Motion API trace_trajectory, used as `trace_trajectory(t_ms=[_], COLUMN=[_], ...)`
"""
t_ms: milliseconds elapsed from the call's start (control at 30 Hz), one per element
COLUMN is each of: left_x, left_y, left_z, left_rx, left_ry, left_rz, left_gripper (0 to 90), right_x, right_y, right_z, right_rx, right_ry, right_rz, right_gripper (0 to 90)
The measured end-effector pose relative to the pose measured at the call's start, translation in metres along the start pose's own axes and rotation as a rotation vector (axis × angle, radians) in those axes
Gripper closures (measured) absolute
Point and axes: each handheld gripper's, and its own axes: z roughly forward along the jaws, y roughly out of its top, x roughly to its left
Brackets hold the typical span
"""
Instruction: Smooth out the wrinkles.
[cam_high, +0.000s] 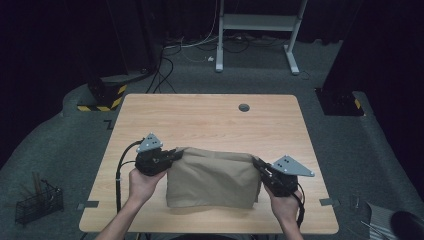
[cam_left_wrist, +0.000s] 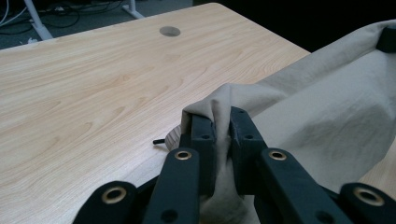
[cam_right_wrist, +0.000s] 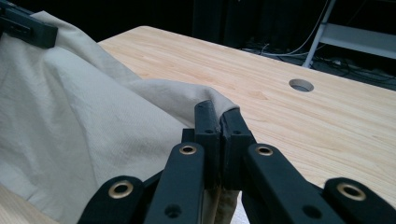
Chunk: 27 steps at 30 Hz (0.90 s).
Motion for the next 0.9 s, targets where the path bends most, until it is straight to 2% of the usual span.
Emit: trace_trajectory(t_ms=[200, 433, 600, 900], left_x=[0.005, 0.006, 0.008, 0.013], left_y=[0.000, 0.002, 0.003, 0.003], left_z=[0.007, 0.011, 0.017, 0.022], left_rx=[0.006, 0.008, 0.013, 0.015], left_ry=[0.006, 0.007, 0.008, 0.002], left_rz=[-0.015, -0.007, -0.027, -0.037], left_gripper=[82.1, 81.8, 81.3, 81.3], right_x=[-0.003, -0.008, -0.011, -0.017], right_y=[0.000, -0.003, -0.005, -0.008], right_z=[0.007, 0.011, 0.015, 0.021], right_rx=[0.007, 0.012, 0.017, 0.020], right_ry=[-0.005, -0.016, -0.021, -0.020], right_rz=[0.007, 0.023, 0.032, 0.068], right_gripper=[87.6, 87.5, 87.5, 87.4])
